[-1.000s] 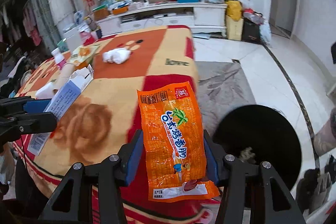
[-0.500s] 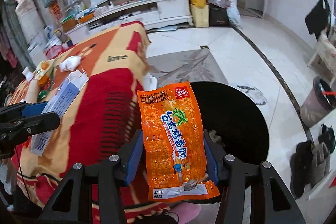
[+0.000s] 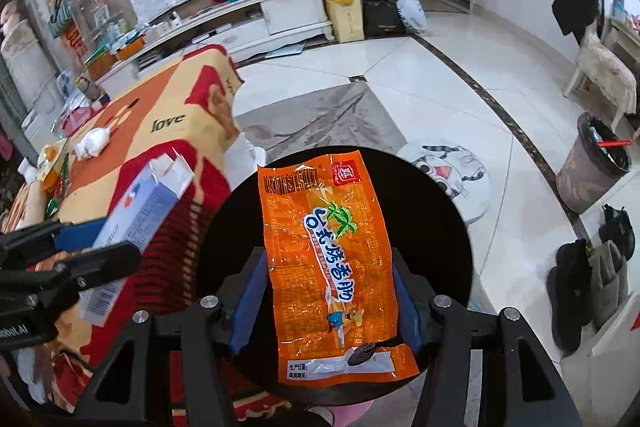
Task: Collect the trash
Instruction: 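Open both tools to drop the box and packet into the bin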
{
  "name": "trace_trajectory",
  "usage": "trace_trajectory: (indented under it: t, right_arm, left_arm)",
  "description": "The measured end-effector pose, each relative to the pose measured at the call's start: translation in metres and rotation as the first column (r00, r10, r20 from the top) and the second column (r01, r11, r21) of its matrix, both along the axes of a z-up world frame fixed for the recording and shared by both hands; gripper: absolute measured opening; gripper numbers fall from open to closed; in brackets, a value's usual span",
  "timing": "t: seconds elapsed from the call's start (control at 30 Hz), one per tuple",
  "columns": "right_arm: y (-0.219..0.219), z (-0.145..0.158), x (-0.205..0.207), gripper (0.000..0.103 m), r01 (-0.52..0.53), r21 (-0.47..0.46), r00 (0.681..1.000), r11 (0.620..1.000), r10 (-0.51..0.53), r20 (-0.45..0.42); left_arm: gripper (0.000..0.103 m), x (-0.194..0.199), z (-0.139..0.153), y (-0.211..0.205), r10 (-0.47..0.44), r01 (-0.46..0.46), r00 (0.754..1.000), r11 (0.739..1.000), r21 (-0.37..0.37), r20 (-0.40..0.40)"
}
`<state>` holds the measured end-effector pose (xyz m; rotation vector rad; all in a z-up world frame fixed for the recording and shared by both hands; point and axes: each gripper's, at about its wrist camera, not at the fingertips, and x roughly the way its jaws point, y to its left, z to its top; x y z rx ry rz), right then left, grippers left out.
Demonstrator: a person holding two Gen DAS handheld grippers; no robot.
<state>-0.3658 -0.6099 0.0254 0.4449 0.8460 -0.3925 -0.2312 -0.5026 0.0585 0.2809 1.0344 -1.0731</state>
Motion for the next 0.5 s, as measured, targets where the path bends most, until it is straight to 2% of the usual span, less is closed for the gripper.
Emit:
trace_trajectory:
  t: [0.07,0.13,0.17,0.23,0.37,0.5]
  right_arm:
    - [-0.006,0.000,-0.001,0.066,0.024,-0.008,1.000,1.000,-0.024,-0.003]
    - [-0.012,0.001,-0.002,0.080,0.057,-0.010,0.998,0.998,-0.057,-0.001]
    - [-0.014,0.002,-0.004,0.081,0.072,-0.007,0.997,0.997,-0.072,0.006]
    - [-0.019,0.002,-0.009,0.082,0.093,0.008,0.995,0.996,-0.094,0.016]
    - [-0.017,0.001,-0.013,0.082,0.096,0.004,0.995,0.995,-0.096,0.007]
    - [-0.014,0.000,-0.013,0.082,0.087,0.019,0.996,0.996,-0.087,0.011]
  left_arm:
    - [0.051,0.001,-0.004,-0.006,-0.008,0.008,1.000,1.000,-0.014,-0.028]
    - [0.052,0.002,-0.007,-0.013,-0.023,0.021,0.998,0.999,-0.029,-0.062]
    - [0.054,0.002,-0.008,-0.015,-0.026,0.023,0.997,0.999,-0.033,-0.070]
    - [0.059,0.004,-0.010,-0.017,-0.019,0.016,0.996,0.999,-0.045,-0.087]
    - [0.060,0.007,-0.011,-0.013,-0.004,0.001,0.995,0.999,-0.036,-0.096]
    - [0.060,0.009,-0.006,0.001,0.026,-0.028,0.998,0.999,-0.018,-0.062]
